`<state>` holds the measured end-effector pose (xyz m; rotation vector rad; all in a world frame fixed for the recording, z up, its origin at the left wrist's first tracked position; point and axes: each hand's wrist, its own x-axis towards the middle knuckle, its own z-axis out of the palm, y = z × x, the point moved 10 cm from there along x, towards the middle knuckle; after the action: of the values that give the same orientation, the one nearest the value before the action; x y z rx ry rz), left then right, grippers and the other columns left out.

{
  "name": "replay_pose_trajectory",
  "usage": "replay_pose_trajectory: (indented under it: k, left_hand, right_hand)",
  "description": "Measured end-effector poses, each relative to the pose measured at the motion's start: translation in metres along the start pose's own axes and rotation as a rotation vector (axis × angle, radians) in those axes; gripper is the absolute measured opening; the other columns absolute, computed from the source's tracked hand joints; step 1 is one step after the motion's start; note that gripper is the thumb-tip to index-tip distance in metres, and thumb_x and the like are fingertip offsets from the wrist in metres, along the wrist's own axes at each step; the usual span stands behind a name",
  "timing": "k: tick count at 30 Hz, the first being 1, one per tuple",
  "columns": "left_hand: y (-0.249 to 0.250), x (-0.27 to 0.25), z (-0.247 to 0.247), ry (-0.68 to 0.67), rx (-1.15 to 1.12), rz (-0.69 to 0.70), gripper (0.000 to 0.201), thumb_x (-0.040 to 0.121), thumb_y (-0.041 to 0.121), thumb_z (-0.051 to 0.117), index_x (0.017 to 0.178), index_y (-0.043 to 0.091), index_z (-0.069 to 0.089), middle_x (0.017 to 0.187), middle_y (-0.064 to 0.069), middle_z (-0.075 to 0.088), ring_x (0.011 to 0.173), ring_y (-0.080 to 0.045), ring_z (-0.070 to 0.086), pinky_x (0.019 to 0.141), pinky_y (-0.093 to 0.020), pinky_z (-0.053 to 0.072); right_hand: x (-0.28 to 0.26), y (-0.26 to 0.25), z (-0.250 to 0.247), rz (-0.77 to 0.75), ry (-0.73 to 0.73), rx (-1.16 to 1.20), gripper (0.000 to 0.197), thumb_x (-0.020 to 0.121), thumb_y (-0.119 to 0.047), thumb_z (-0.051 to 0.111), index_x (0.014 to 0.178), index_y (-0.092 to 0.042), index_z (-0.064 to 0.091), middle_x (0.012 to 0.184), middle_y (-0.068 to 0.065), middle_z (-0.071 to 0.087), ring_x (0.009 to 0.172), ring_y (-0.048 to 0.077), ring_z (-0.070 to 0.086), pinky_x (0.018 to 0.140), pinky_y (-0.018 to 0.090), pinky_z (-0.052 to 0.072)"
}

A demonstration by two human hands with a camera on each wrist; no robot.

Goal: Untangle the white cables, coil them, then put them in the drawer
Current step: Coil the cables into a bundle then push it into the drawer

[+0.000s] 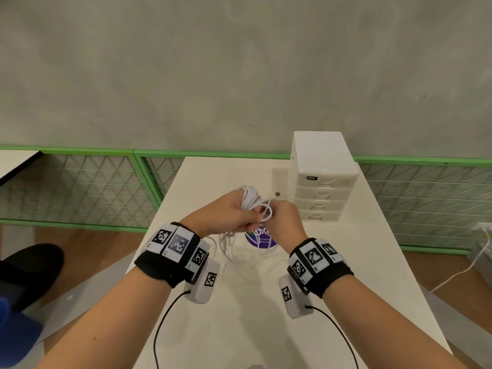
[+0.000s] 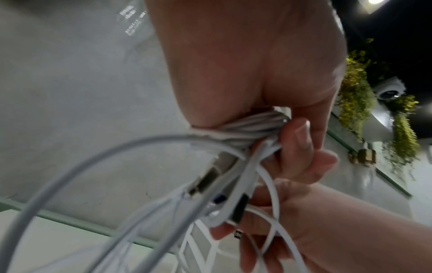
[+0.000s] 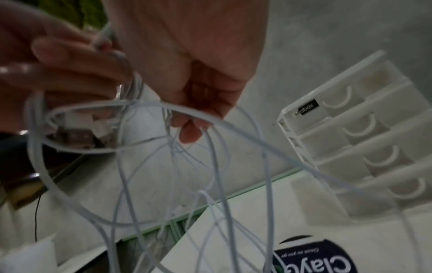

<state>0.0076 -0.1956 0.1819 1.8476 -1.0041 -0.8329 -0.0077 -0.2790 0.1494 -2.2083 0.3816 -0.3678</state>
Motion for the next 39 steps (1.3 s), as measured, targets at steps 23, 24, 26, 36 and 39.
replay_pose_trajectory:
  k: [23,24,26,36,39]
  left_hand:
    - [-0.022,0.001,-0.037,0.619,0.011,-0.011,0.04,0.072,0.013,0.082,0.055,0.02,0.046,0.033,0.015,0.04,0.029,0.002,0.038,0.036,-0.008,0.025]
    - [-0.03,0.004,-0.038,0.606,0.046,-0.066,0.051,0.07,0.02,0.083,0.05,0.021,0.036,0.03,0.013,0.033,0.026,-0.003,0.032,0.035,-0.01,0.021]
    - [-0.049,0.01,-0.038,0.551,0.109,-0.167,0.059,0.065,0.036,0.086,0.052,0.016,0.032,0.038,0.011,0.034,0.026,-0.005,0.028,0.036,-0.017,0.023]
    - [-0.058,0.009,-0.04,0.51,0.19,-0.23,0.028,0.077,0.014,0.073,0.066,0.009,0.047,0.061,-0.001,0.047,0.049,-0.015,0.044,0.042,-0.022,0.034]
    - [-0.054,0.011,-0.033,0.415,0.138,-0.211,0.021,0.078,0.01,0.069,0.067,0.008,0.052,0.057,-0.002,0.048,0.045,-0.011,0.04,0.044,-0.021,0.031]
  right_hand:
    - [-0.01,0.028,-0.01,0.077,0.142,0.556,0.019,0.091,-0.007,0.055,0.079,-0.014,0.067,0.072,0.0,0.067,0.057,-0.001,0.059,0.058,0.018,0.052]
    - [-0.01,0.027,-0.011,0.066,0.154,0.539,0.021,0.09,-0.008,0.056,0.075,-0.017,0.067,0.072,-0.002,0.068,0.057,0.001,0.059,0.059,0.02,0.053]
    - [-0.012,0.029,-0.011,0.057,0.169,0.501,0.02,0.089,-0.009,0.058,0.075,-0.019,0.068,0.072,-0.002,0.068,0.056,0.001,0.059,0.06,0.022,0.054]
    - [-0.012,0.024,-0.023,-0.041,0.189,0.216,0.011,0.087,-0.021,0.063,0.086,-0.02,0.075,0.068,-0.011,0.064,0.064,0.008,0.055,0.066,0.028,0.047]
    - [-0.006,0.004,-0.022,-0.172,0.115,-0.007,0.017,0.091,-0.017,0.057,0.095,-0.012,0.073,0.086,0.005,0.067,0.076,0.015,0.054,0.071,0.025,0.041]
